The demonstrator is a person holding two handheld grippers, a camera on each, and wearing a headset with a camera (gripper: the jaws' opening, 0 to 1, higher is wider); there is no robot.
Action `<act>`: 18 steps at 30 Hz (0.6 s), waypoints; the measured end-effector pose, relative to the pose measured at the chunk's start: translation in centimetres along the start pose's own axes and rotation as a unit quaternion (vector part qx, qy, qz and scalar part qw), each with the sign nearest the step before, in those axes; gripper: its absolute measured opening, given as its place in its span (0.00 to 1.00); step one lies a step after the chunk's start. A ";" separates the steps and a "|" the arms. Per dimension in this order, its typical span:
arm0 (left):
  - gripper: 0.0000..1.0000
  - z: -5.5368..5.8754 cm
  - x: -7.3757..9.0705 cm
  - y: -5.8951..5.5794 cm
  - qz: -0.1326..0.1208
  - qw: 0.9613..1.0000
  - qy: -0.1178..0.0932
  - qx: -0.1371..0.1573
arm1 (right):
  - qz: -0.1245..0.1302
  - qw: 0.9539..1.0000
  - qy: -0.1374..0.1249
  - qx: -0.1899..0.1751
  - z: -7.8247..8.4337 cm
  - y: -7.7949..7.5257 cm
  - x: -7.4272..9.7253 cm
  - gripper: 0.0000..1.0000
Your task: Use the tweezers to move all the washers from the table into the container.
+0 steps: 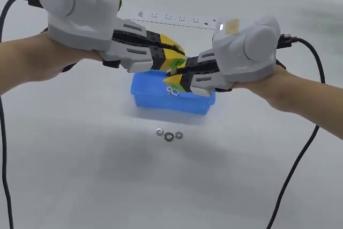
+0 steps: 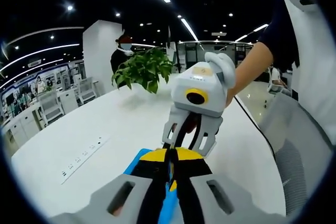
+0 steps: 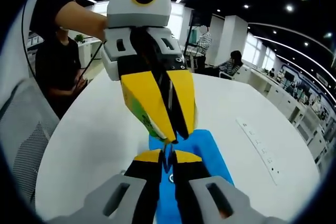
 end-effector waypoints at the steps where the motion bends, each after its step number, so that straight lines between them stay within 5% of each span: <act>1: 0.07 0.0 0.0 -0.1 0.002 1.000 0.001 -0.002 | 0.001 1.000 0.000 0.000 0.0 0.0 0.0 0.09; 12: 0.06 -0.2 0.1 -0.1 0.003 1.000 0.009 -0.030 | 0.002 1.000 0.002 -0.007 -0.2 0.4 0.1 0.13; 18: 0.06 -0.6 0.5 0.1 -0.012 0.999 0.006 -0.030 | 0.018 1.000 0.004 -0.015 -0.7 0.4 0.7 0.28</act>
Point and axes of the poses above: the centre of the closed fingertips' face, and the gripper's own axes: x roughly backward along the fingers, y roughly to its left, z roughly out of its underside, the point moved 6 cm from there along x, roughly backward along the fingers, and after that the axes turned 5 degrees about -z, right-handed, at the moved point
